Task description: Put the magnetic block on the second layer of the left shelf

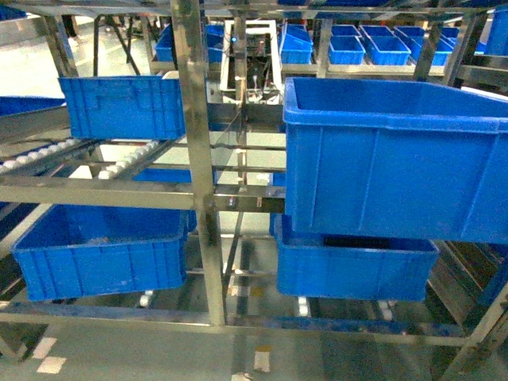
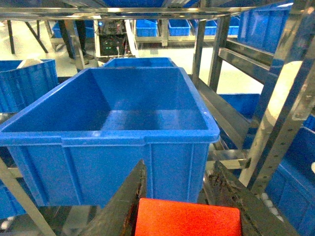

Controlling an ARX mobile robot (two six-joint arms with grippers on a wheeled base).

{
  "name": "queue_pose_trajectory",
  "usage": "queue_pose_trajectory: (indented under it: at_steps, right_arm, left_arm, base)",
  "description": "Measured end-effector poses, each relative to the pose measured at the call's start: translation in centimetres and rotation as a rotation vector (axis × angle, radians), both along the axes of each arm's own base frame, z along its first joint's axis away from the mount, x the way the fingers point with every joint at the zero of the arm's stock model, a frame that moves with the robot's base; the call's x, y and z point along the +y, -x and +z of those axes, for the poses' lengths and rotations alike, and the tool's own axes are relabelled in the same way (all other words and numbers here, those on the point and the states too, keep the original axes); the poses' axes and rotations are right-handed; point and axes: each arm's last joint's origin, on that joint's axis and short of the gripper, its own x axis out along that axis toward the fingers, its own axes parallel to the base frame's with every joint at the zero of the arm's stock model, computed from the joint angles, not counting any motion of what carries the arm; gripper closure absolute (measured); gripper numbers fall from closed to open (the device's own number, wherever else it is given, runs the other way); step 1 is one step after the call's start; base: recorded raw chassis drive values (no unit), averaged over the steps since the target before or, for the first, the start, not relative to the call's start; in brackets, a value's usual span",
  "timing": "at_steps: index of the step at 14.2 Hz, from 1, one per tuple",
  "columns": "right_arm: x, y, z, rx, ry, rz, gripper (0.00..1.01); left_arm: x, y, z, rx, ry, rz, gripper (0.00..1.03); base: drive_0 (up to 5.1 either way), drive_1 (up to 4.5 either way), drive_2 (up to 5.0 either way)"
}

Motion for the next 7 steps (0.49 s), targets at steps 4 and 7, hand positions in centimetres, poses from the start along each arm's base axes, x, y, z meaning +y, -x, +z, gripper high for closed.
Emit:
queue_pose_trajectory:
  at_steps: [4, 7]
  right_arm:
    - [-0.02, -0.08, -0.23, 0.016, 0.0, -0.001, 0.67]
    - [0.0, -0.03, -0.09, 0.005, 0.0, 0.0, 0.67]
  left_arm:
    - [-0.01, 0.0, -0.02, 0.002, 0.0, -0.002, 0.05]
    - [-0.01, 0.0, -0.02, 0.002, 0.0, -0.002, 0.05]
  base:
    - [0.1, 4.44, -4.2]
    - [0.0, 4.37, -4.3]
